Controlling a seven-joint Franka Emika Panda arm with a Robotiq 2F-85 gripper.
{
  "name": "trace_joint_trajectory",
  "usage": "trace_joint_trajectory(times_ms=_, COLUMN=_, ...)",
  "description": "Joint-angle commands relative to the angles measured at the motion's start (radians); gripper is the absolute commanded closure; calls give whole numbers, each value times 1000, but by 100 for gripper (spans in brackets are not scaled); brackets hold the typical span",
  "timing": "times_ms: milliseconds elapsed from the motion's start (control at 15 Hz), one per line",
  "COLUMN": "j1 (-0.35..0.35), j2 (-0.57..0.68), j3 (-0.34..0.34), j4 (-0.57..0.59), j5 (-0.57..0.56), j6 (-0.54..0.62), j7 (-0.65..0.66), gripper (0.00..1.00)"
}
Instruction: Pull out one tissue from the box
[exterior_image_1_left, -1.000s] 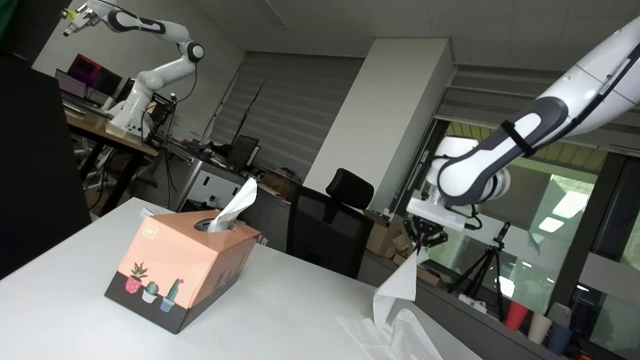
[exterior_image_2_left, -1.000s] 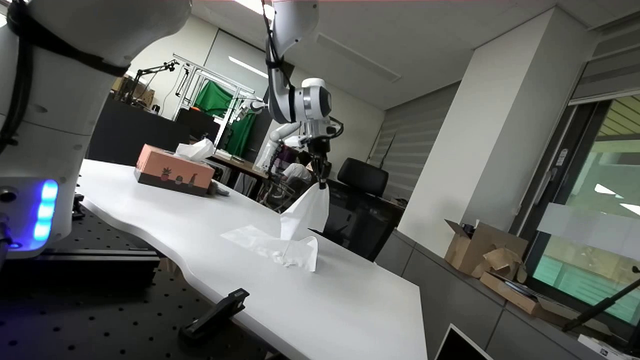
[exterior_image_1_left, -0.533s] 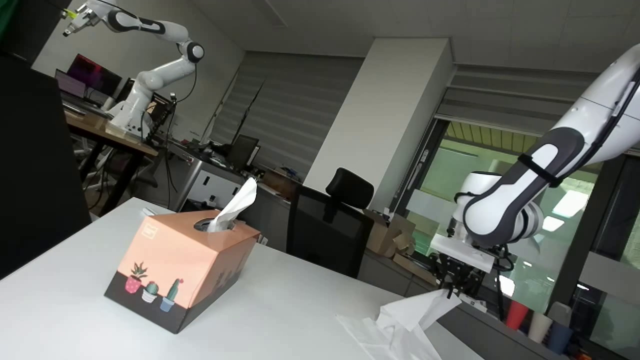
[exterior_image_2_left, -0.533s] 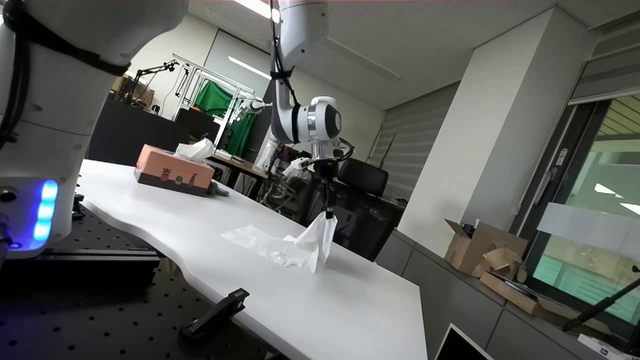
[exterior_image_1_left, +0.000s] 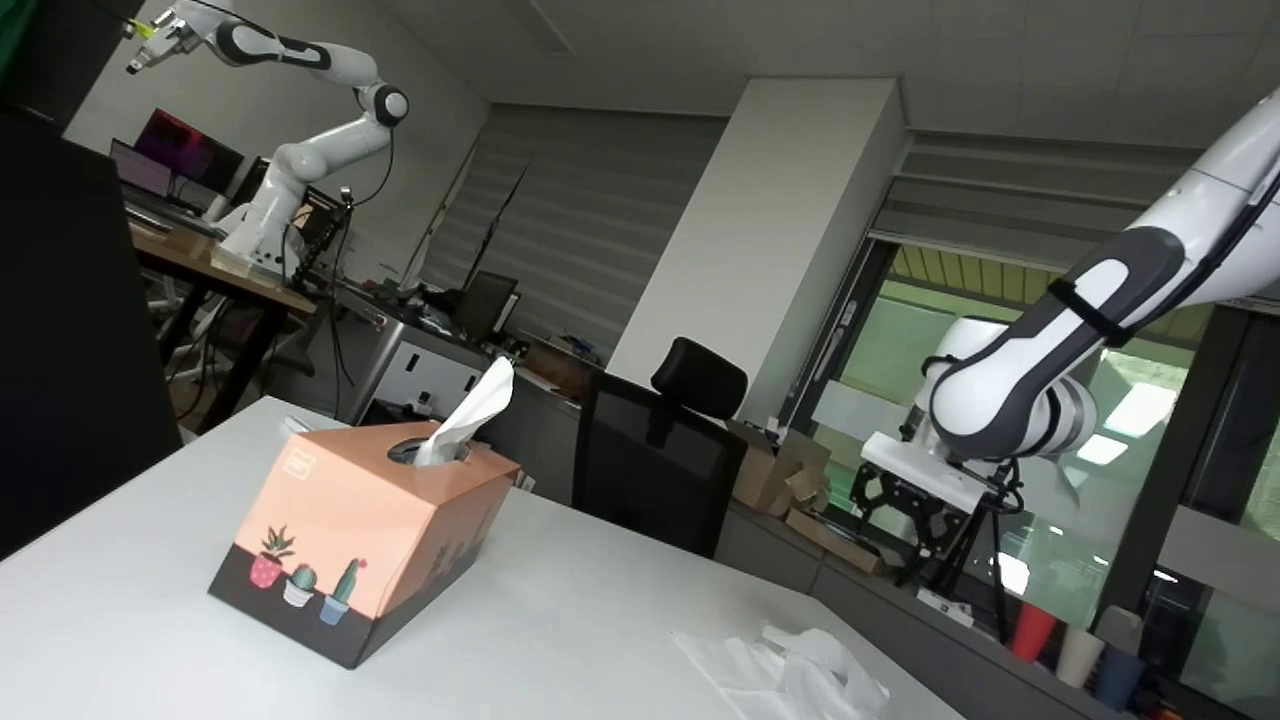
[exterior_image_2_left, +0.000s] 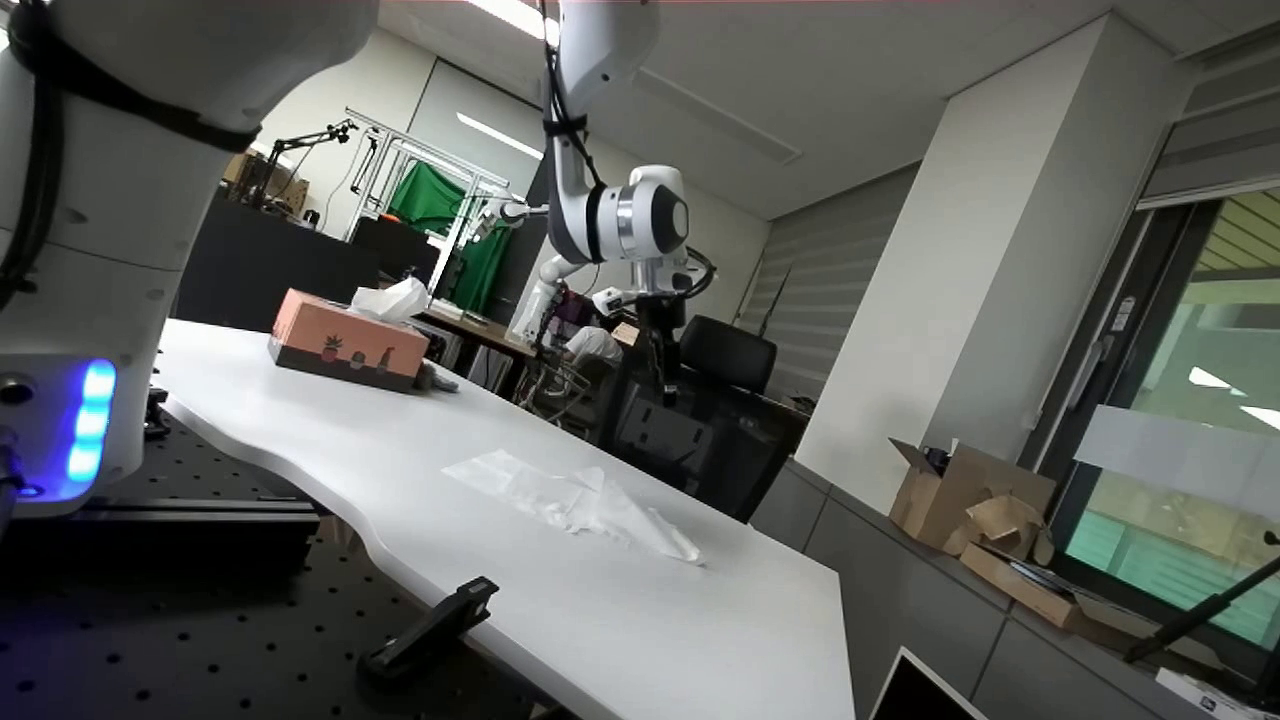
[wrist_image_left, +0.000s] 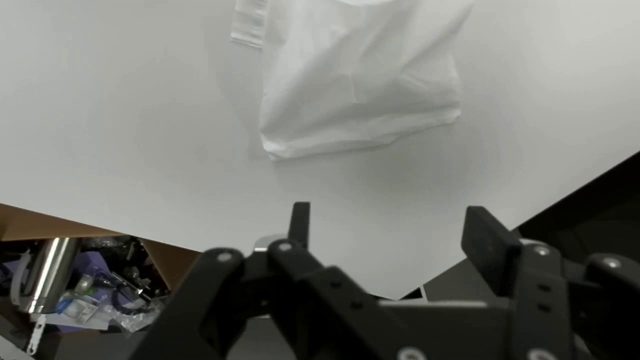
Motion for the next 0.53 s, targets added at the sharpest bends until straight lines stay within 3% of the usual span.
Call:
trace_joint_trajectory(times_ms=0, j1=17, j2=-113, j3=29, j4=-22, j5=-7, j6=-19, j7=-10, gripper=0)
trace_joint_trajectory(times_ms=333, j1=90, j2=-236, j3=125, j4=-14, j5=27, j6=-40, j7=-109, gripper=0)
trace_joint_trajectory(times_ms=400, j1=70, j2=-180, j3=92, j4=0, j5=5, j6=-9, j7=-66, gripper=0)
trace_joint_trajectory(times_ms=467, j1=84, j2=-203, j3=115, j4=0, j5=17, j6=-23, j7=-82, gripper=0)
